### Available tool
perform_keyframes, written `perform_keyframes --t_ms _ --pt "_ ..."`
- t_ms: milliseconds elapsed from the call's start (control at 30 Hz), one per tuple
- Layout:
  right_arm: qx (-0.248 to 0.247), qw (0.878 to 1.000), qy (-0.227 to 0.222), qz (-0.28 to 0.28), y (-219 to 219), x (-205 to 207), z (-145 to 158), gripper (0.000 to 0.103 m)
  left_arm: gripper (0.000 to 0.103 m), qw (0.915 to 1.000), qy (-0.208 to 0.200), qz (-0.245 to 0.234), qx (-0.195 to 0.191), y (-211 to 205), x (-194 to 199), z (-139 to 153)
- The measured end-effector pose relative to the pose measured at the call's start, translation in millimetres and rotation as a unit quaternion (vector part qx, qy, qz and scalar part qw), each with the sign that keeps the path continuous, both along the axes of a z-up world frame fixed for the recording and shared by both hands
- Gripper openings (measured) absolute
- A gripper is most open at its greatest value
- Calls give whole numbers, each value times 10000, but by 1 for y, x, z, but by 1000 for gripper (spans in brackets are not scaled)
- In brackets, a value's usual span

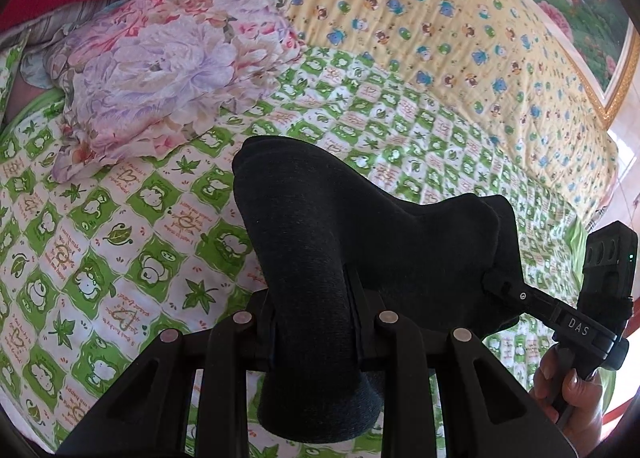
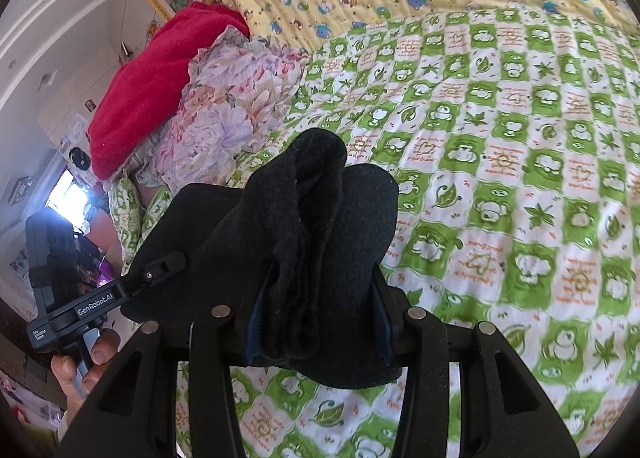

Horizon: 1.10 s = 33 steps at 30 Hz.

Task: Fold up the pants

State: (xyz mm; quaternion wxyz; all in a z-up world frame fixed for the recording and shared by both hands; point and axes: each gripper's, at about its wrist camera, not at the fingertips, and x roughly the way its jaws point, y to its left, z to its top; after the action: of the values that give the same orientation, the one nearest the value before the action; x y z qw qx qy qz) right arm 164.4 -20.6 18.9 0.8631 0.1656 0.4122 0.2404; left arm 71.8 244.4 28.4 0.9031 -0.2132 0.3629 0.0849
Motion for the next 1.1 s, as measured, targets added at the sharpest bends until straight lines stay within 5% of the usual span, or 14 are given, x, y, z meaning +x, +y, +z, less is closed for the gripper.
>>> perform_keyframes --t_ms 167,233,367,500,567,900,1100 --pt "-46 9999 103 30 0 10 -9 48 26 10000 57 25 -12 3 4 -7" --pt "-93 9998 193 -44 -2 12 -13 57 28 9999 105 7 25 2 3 -11" --pt "-153 9995 272 -81 -10 15 -23 64 39 9998 159 -71 136 -1 2 -19" --pt "-156 9994 286 -63 -17 16 -30 73 62 9991 257 5 326 -2 -3 -27" --pt "-83 9995 294 -43 -19 16 -31 73 64 9991 238 -5 338 0 -7 -29" --pt "-24 9998 -129 147 -12 -2 -1 85 79 9982 273 129 524 -2 -27 -17" --pt "-201 9974 -512 472 -8 -26 19 90 80 9971 248 49 718 -13 -42 -10"
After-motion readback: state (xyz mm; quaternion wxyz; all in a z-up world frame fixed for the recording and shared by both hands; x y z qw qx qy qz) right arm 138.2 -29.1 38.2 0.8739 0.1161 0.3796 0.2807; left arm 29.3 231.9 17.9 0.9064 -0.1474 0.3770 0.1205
